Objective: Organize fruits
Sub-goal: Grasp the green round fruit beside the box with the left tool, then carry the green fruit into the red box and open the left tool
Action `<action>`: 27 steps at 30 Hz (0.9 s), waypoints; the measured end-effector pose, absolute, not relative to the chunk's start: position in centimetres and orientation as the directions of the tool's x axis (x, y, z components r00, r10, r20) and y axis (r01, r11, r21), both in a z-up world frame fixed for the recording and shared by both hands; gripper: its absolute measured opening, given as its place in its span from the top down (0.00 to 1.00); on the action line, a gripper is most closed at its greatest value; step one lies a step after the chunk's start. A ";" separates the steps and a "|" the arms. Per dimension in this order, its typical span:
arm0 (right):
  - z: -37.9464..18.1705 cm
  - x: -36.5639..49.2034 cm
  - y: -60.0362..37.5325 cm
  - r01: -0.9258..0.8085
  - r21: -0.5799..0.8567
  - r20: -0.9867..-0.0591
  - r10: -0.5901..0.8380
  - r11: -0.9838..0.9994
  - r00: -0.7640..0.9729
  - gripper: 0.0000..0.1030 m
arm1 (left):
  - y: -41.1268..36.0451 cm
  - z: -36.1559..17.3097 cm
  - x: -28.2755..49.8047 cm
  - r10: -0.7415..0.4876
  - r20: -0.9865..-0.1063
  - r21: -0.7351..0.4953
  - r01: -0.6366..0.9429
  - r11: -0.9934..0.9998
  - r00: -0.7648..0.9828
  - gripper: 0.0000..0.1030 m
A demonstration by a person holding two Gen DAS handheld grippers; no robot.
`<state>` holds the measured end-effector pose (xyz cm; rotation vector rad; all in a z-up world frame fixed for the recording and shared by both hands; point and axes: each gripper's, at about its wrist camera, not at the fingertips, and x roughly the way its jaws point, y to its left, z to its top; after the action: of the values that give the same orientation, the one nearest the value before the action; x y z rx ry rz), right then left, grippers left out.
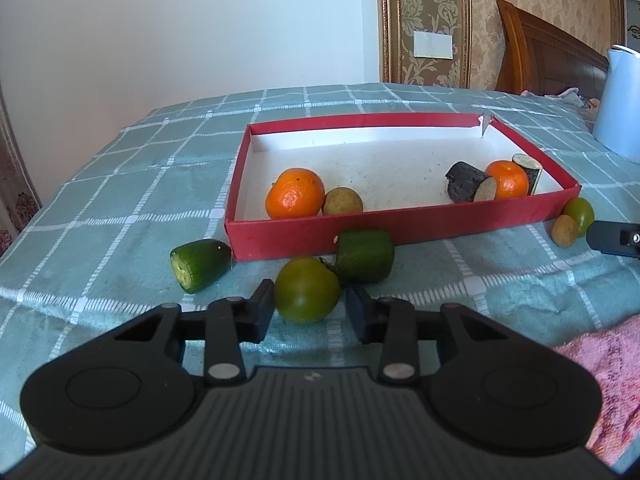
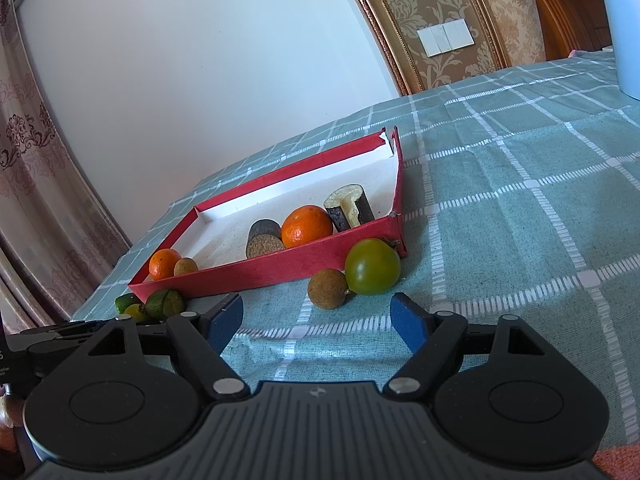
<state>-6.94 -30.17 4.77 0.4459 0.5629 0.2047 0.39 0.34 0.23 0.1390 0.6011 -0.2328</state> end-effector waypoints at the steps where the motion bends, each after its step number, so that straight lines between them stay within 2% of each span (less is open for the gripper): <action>1: 4.8 -7.0 -30.1 -0.066 0.461 -0.468 0.306 0.885 0.829 0.22 | 0.4 0.2 0.3 -0.179 -0.572 0.060 0.258 0.964 0.800 0.65; 18: 4.7 -6.9 -30.0 -0.065 0.461 -0.471 0.306 0.885 0.828 0.21 | 0.6 0.2 0.0 -0.160 -0.565 0.041 0.222 0.974 0.809 0.70; 27: 4.7 -6.8 -30.1 -0.058 0.463 -0.474 0.302 0.885 0.827 0.22 | 0.8 0.5 -1.0 -0.059 -0.557 0.083 0.127 0.988 0.828 0.70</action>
<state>-6.83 -30.11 4.65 0.4501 0.5682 0.1977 -0.95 0.80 0.48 0.1188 0.5872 -0.0992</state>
